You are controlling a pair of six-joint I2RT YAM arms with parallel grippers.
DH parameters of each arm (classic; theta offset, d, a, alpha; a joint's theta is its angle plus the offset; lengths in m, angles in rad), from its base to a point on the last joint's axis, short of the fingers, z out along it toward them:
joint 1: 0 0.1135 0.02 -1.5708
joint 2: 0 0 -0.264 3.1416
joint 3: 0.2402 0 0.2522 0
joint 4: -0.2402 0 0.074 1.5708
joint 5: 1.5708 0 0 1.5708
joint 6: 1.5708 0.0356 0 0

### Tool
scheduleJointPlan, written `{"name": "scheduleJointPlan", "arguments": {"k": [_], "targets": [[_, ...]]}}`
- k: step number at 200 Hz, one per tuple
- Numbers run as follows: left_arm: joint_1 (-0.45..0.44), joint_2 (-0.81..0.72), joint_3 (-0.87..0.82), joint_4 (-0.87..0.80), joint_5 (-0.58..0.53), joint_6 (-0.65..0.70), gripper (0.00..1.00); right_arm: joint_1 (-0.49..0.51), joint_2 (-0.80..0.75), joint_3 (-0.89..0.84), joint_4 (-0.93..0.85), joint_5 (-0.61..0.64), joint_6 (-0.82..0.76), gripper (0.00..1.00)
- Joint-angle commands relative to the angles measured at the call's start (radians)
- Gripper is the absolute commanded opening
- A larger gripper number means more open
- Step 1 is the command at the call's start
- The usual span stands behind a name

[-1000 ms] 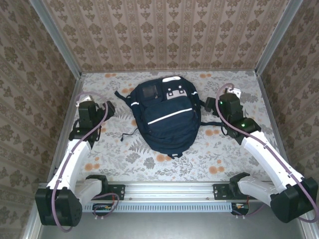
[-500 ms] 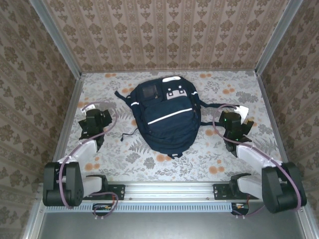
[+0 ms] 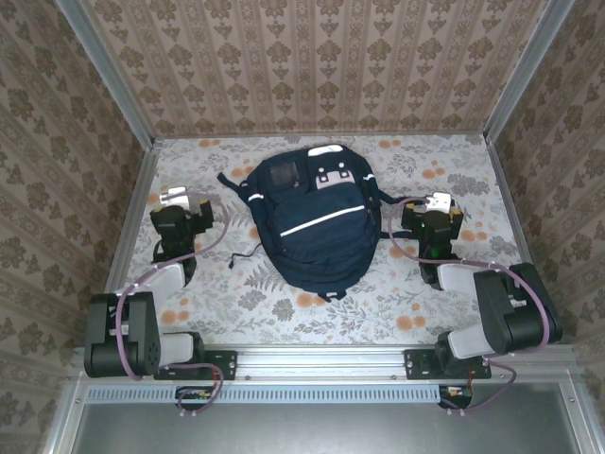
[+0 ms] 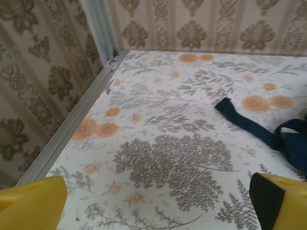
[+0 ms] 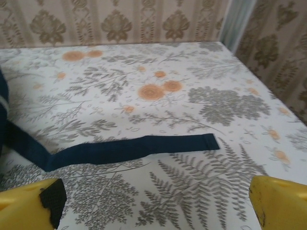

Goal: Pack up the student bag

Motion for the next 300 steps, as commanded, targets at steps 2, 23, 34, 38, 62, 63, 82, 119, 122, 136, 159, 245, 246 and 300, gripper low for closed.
{"name": "scheduleJointPlan", "arguments": {"k": [2,23,34,38,62,63,82,119,122,136,159,245,246,300], "targets": [[0.020,-0.001,-0.016,0.063,0.120,0.059,1.00,-0.015,0.029,-0.007,0.083,-0.121,-0.040,1.00],[0.021,-0.007,-0.017,0.030,0.107,0.050,1.00,-0.039,0.034,-0.021,0.110,-0.155,-0.021,1.00],[0.022,-0.003,-0.027,0.022,0.087,0.039,1.00,-0.048,0.046,-0.023,0.126,-0.154,-0.008,1.00],[0.022,-0.001,-0.034,0.031,0.079,0.035,1.00,-0.050,0.051,-0.026,0.131,-0.157,-0.007,1.00],[0.024,0.033,-0.050,0.078,0.078,0.029,1.00,-0.052,0.077,-0.016,0.137,-0.153,-0.004,1.00],[0.025,0.035,-0.050,0.079,0.079,0.029,1.00,-0.051,0.078,-0.016,0.136,-0.152,-0.004,1.00],[0.025,0.082,-0.082,0.162,0.087,0.036,1.00,-0.052,0.085,-0.016,0.141,-0.147,-0.001,1.00],[0.022,0.219,-0.139,0.402,0.144,0.052,1.00,-0.054,0.087,-0.014,0.138,-0.143,0.004,1.00],[0.021,0.236,-0.141,0.420,0.144,0.052,1.00,-0.054,0.087,-0.014,0.139,-0.143,0.004,1.00],[0.016,0.257,-0.143,0.447,0.117,0.052,0.99,-0.056,0.089,-0.013,0.137,-0.144,0.005,1.00],[0.014,0.257,-0.108,0.385,0.070,0.040,1.00,-0.060,0.090,-0.011,0.134,-0.150,0.010,1.00],[-0.024,0.258,-0.070,0.306,0.002,0.061,1.00,-0.061,0.089,-0.010,0.132,-0.152,0.010,0.99],[-0.025,0.257,-0.070,0.305,0.002,0.062,1.00,-0.062,0.090,-0.010,0.132,-0.151,0.010,0.99],[-0.015,0.258,-0.060,0.288,0.039,0.062,1.00,-0.062,0.090,-0.010,0.132,-0.152,0.009,1.00]]}}
